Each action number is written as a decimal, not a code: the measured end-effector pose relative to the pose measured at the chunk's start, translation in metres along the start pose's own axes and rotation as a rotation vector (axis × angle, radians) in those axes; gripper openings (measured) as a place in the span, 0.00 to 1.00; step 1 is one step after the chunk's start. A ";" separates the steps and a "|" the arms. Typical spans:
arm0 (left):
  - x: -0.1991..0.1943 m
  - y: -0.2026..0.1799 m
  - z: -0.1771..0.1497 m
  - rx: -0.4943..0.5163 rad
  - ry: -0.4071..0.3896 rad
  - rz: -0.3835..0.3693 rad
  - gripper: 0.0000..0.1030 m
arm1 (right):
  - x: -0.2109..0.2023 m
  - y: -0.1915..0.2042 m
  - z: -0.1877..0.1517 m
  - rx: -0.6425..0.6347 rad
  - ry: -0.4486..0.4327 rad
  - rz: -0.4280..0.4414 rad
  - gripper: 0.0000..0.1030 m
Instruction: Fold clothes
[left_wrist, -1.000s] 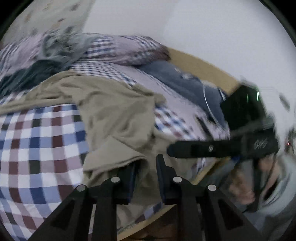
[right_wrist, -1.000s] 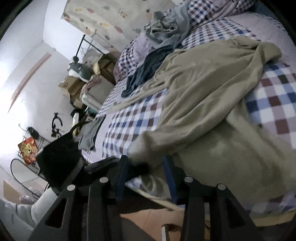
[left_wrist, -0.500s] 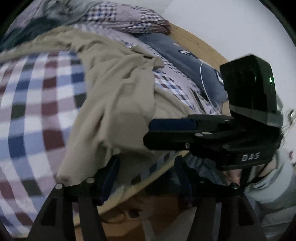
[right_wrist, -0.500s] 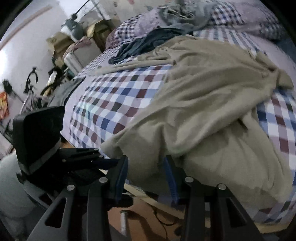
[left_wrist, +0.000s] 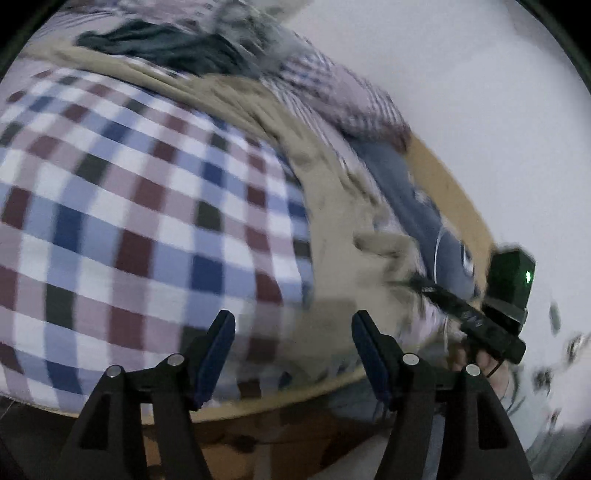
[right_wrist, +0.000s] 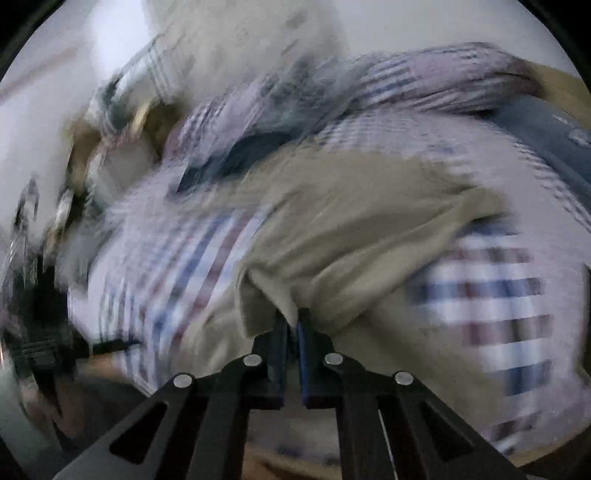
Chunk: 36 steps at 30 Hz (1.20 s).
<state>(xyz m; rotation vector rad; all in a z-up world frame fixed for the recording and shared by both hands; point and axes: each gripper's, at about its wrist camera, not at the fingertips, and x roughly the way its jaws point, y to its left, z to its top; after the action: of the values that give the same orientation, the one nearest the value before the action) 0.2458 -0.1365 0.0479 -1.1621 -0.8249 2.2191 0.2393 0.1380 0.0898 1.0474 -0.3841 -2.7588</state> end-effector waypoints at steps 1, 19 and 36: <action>-0.003 0.004 0.002 -0.026 -0.016 -0.005 0.68 | -0.014 -0.024 0.010 0.064 -0.054 -0.036 0.03; 0.051 -0.034 0.000 0.096 0.109 -0.020 0.69 | -0.121 -0.258 0.028 0.495 -0.072 -0.673 0.27; 0.086 -0.056 0.001 0.118 0.152 -0.038 0.69 | 0.054 0.016 -0.060 -0.382 0.345 -0.312 0.33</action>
<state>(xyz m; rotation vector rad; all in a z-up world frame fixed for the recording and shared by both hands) 0.2087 -0.0405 0.0411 -1.2302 -0.6394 2.0891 0.2402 0.0992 0.0172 1.5345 0.3677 -2.6588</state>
